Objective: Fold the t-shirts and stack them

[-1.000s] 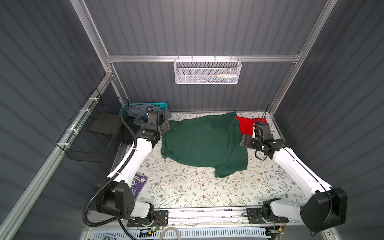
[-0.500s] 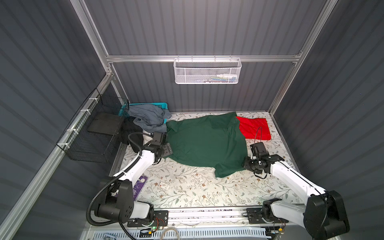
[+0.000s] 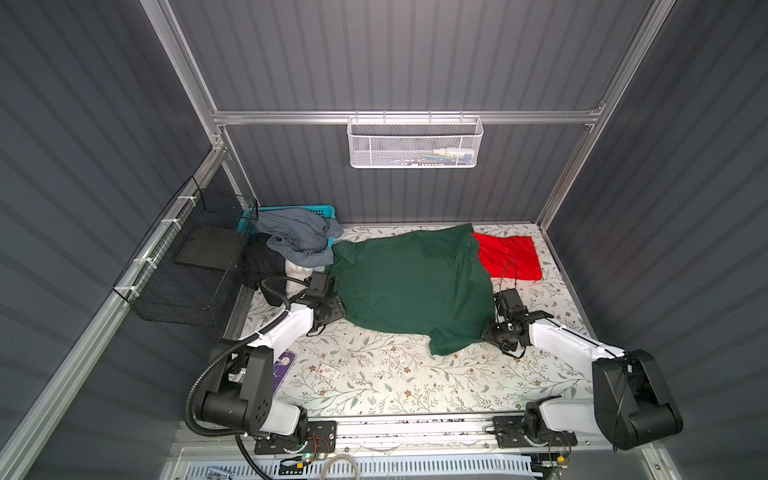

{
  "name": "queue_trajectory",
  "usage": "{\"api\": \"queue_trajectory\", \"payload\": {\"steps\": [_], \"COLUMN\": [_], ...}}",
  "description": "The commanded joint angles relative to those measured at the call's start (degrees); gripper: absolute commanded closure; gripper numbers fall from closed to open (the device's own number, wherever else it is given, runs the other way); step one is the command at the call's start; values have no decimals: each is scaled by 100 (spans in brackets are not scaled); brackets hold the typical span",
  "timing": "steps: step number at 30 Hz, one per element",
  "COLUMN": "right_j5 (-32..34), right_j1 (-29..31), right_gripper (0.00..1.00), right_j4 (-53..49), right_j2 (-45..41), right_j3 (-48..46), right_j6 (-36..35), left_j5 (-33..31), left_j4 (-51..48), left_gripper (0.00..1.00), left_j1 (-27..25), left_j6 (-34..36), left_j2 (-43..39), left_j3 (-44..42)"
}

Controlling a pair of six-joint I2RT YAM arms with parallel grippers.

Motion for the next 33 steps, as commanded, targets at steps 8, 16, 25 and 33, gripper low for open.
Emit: {"api": "queue_trajectory", "payload": {"steps": [8,16,25,33], "right_j5": [43,225,564,890], "right_j1": [19,19,19,19], "right_gripper": [83,100,100,100], "right_j4": [182,63,-915,-2189], "right_j2": [82,106,-497,-1164], "right_j3": [44,149,455,971], "right_j6": [180,172,229,243], "left_j5": [13,43,160,22], "left_j4": [274,421,133,-242], "left_gripper": [32,36,33,26], "left_j1": [151,247,281,283], "left_j6": [-55,-23,16,12], "left_j2": [348,642,320,-366], "left_j3": [-175,-37,220,264]}}
